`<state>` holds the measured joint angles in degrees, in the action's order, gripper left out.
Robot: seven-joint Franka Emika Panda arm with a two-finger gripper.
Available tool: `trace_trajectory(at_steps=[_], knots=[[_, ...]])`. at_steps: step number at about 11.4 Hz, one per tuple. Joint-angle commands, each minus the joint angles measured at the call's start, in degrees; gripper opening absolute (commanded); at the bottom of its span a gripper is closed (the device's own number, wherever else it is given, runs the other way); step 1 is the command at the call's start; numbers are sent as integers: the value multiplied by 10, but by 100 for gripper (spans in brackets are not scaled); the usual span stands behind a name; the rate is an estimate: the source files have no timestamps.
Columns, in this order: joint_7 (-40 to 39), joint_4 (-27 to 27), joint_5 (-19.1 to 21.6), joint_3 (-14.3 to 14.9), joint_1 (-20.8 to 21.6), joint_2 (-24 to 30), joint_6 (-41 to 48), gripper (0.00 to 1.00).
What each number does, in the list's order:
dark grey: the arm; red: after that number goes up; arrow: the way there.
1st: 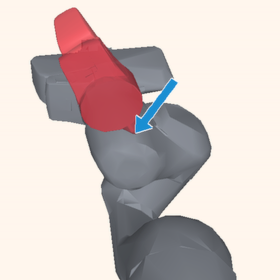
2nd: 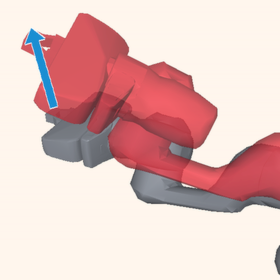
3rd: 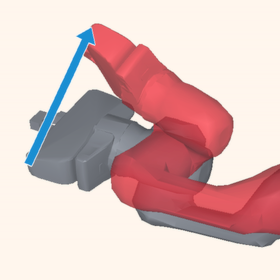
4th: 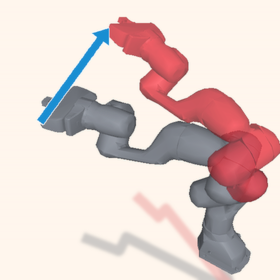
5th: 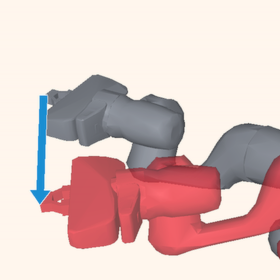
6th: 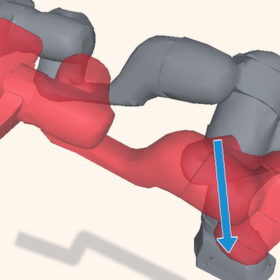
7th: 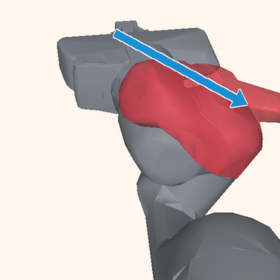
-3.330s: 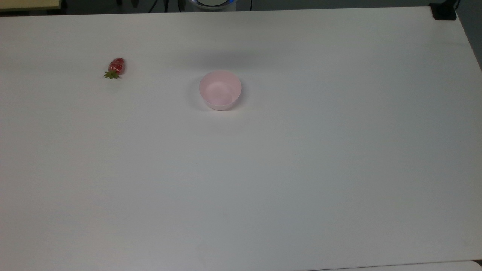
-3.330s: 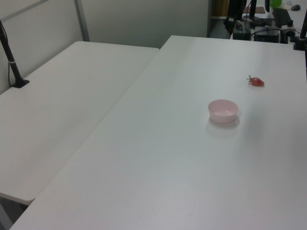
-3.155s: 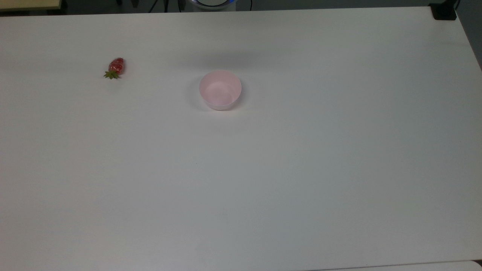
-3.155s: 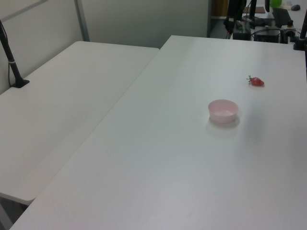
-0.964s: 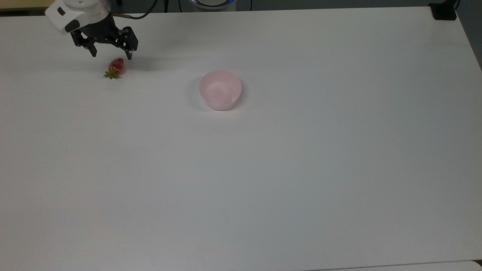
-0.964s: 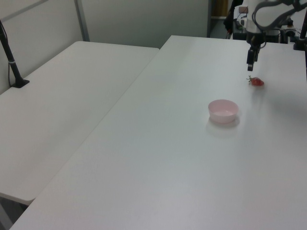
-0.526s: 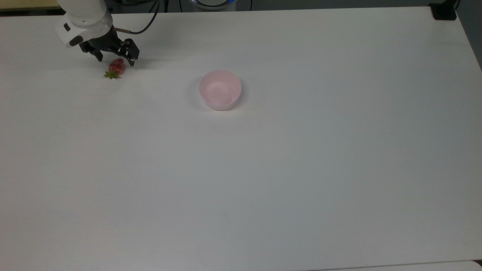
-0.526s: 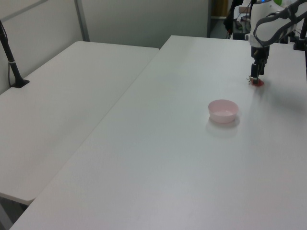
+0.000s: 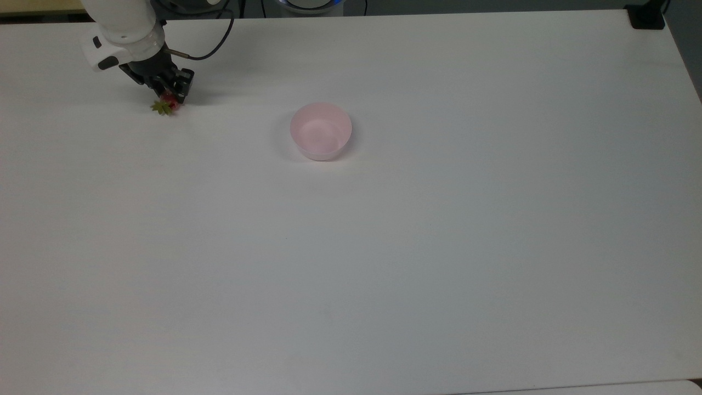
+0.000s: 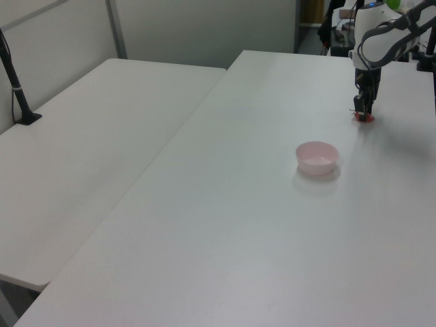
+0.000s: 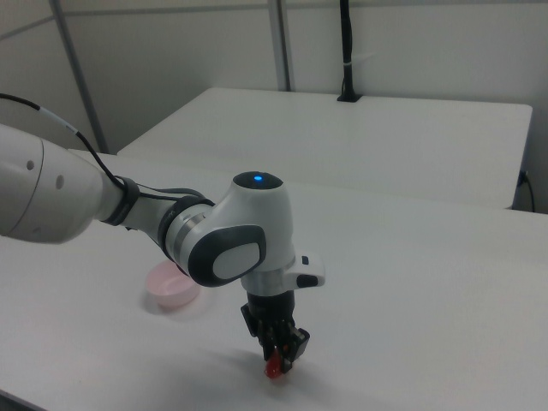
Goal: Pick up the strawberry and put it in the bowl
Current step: 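Close the gripper on the red strawberry, then lift the strawberry and carry it over the pink bowl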
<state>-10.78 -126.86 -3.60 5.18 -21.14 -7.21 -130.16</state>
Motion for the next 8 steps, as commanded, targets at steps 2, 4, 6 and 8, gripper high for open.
trace_trajectory(at_steps=[2,4,6,8], knots=[[13,4,3,-3,8,6,-5,28],[15,41,7,-20,21,29,69,28],[55,85,9,-58,49,43,139,28],[139,94,10,-104,72,55,146,28]])
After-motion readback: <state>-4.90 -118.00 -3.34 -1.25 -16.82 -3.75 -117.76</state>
